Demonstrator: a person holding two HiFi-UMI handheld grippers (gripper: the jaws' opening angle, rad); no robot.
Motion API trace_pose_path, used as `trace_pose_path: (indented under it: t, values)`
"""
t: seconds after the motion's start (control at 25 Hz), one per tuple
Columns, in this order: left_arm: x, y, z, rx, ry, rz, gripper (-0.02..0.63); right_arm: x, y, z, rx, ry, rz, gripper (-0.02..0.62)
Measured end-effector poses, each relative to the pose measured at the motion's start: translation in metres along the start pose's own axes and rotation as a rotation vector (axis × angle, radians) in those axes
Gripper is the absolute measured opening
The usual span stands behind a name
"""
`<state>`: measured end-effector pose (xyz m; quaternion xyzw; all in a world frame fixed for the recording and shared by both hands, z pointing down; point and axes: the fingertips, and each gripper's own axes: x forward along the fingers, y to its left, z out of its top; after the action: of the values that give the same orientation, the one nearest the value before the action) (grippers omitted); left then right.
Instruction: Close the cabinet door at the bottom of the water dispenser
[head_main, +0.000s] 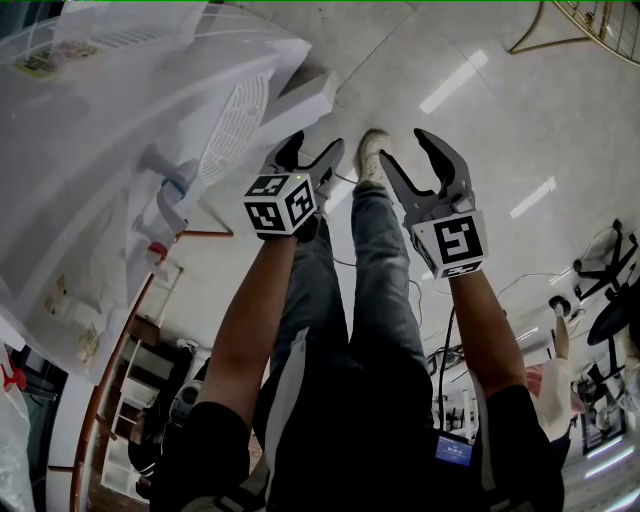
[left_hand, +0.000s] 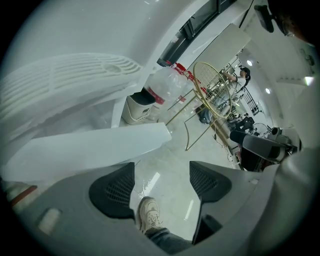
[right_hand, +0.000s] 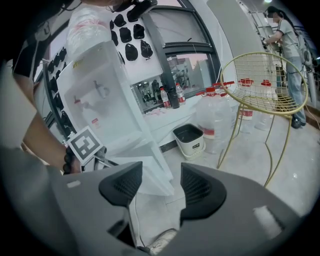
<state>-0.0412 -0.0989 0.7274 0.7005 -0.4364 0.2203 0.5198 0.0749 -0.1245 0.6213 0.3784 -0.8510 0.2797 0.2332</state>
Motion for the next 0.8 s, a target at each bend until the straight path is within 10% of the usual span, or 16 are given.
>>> trace_pose_path:
  t: [0.8]
  values:
    - [0.02,0.007,0.042,0.027,-0.023,0.029,0.356,0.01,-0.018,0.007,0.015,0.022,0.03,0.216]
